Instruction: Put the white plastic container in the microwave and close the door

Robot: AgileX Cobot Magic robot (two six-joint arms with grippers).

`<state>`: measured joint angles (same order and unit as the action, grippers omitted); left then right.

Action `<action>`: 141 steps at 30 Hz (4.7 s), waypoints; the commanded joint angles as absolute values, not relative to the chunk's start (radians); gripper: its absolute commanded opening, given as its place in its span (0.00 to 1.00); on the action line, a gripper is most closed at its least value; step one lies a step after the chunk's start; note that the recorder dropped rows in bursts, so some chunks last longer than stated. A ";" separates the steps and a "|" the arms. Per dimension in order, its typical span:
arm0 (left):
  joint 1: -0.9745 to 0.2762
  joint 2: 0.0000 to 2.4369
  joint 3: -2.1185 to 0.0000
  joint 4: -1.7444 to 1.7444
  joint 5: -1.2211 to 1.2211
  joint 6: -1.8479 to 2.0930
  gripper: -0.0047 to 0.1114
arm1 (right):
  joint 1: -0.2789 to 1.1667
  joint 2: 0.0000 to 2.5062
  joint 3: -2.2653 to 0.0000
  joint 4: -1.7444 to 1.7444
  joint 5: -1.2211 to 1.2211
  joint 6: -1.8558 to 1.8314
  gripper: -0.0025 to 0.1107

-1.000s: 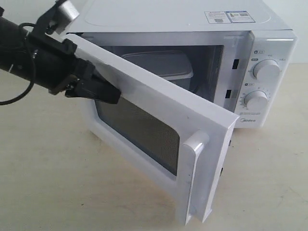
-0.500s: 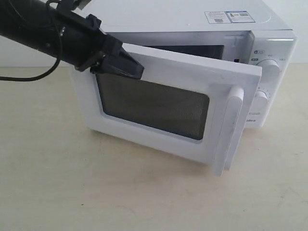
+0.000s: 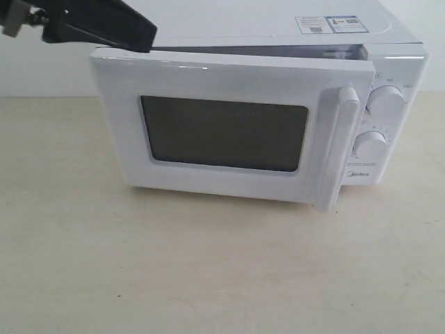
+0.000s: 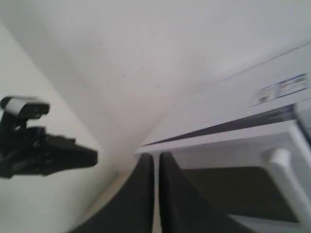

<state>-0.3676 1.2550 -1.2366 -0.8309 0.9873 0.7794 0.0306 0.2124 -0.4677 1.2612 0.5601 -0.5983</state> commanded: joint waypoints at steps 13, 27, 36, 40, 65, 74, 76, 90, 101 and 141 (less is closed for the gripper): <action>-0.369 1.030 -1.243 -0.679 0.987 0.600 0.08 | 0.036 0.805 -0.529 1.508 0.498 -1.188 0.02; -0.369 0.944 -1.243 -0.617 0.985 0.527 0.08 | 0.768 1.123 -0.675 1.532 -0.380 -1.365 0.02; -0.369 0.944 -1.243 -0.603 1.004 0.512 0.08 | 0.939 1.371 -0.675 1.221 -0.807 -0.862 0.02; -0.369 0.944 -1.243 -0.589 1.004 0.512 0.08 | 0.937 1.421 -0.675 1.156 -0.841 -0.785 0.02; -0.369 0.944 -1.243 -0.586 0.994 0.512 0.08 | 0.787 1.520 -0.767 1.052 -0.803 -0.681 0.02; -0.369 0.944 -1.243 -0.586 0.994 0.512 0.08 | 0.787 1.608 -0.873 1.043 -0.802 -0.689 0.02; -0.369 0.944 -1.243 -0.582 0.990 0.512 0.08 | 0.787 1.602 -0.873 1.072 -0.804 -0.724 0.02; -0.369 0.904 -1.243 -0.566 0.909 0.451 0.08 | 1.093 1.008 -0.532 1.461 -1.037 -1.103 0.02; -0.369 0.743 -1.052 -0.717 0.695 0.420 0.08 | 1.149 0.610 -0.430 1.744 -1.221 -1.161 0.02; -0.165 0.367 -1.006 -0.490 0.735 0.568 0.08 | 1.149 0.543 -0.430 1.744 -1.221 -1.155 0.02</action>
